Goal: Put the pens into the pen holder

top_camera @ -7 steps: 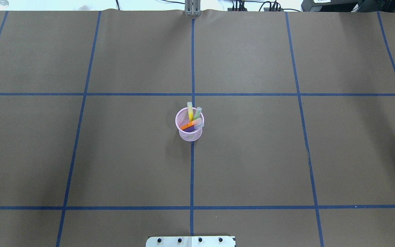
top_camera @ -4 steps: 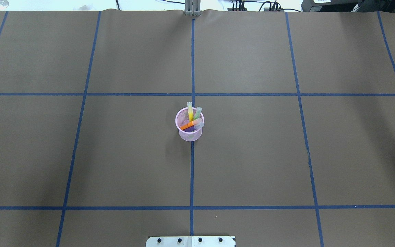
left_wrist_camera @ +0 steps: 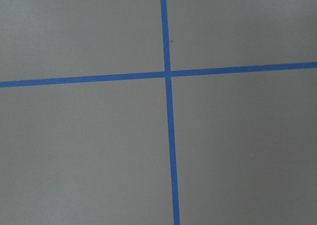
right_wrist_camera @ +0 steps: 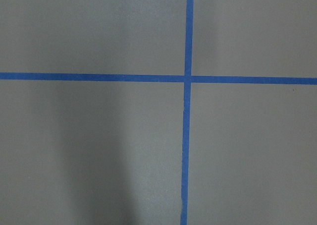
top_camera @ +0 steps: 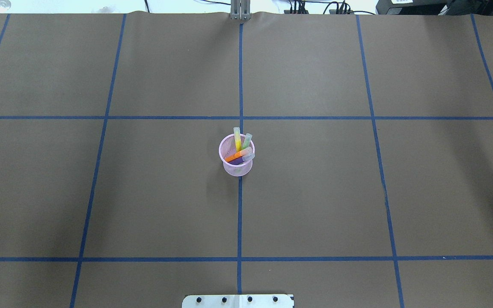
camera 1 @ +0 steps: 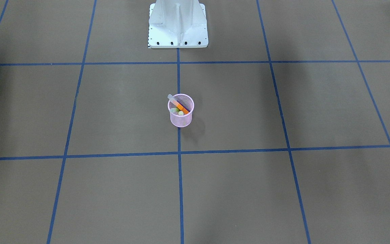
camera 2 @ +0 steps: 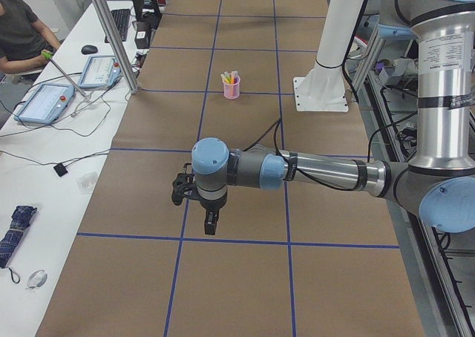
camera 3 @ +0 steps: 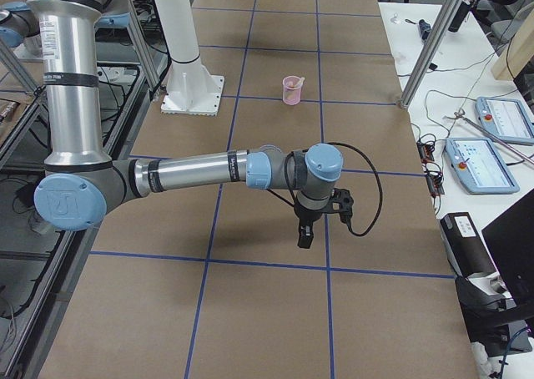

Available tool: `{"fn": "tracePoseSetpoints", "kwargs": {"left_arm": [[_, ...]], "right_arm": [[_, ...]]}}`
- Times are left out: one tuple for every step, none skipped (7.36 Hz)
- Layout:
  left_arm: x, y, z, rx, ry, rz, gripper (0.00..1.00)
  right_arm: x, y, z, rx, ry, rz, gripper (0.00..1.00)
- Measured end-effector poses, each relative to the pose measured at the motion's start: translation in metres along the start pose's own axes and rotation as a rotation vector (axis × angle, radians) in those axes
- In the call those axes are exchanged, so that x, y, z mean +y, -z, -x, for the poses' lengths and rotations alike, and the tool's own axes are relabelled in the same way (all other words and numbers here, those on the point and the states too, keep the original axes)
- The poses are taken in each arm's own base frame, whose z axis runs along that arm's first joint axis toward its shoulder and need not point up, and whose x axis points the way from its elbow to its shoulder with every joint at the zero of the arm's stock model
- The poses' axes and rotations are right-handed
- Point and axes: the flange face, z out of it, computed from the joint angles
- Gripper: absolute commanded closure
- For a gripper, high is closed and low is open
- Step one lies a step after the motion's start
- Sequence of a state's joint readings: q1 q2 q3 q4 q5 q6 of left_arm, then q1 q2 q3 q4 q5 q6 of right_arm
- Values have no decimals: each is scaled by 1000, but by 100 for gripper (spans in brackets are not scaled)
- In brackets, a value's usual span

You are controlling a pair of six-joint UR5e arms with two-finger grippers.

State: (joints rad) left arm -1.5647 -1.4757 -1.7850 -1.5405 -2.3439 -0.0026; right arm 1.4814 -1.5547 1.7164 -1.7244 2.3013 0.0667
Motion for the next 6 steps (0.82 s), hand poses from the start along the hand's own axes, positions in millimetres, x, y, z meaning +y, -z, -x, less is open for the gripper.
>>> {"fn": "tracePoseSetpoints", "kwargs": {"left_arm": [[0, 0, 0, 0, 0, -1, 0], [0, 0, 0, 0, -1, -1, 0], [0, 0, 0, 0, -1, -1, 0], [0, 0, 0, 0, -1, -1, 0], [0, -1, 1, 0, -1, 0, 0], [1, -1, 1, 1, 0, 1, 0]], "right_arm": [[0, 1, 0, 0, -1, -2, 0], [0, 1, 1, 0, -2, -3, 0], [-1, 2, 1, 0, -3, -4, 0], [-1, 3, 2, 0, -2, -6, 0], [-1, 4, 3, -1, -1, -9, 0], [-2, 6, 5, -2, 3, -13, 0]]}}
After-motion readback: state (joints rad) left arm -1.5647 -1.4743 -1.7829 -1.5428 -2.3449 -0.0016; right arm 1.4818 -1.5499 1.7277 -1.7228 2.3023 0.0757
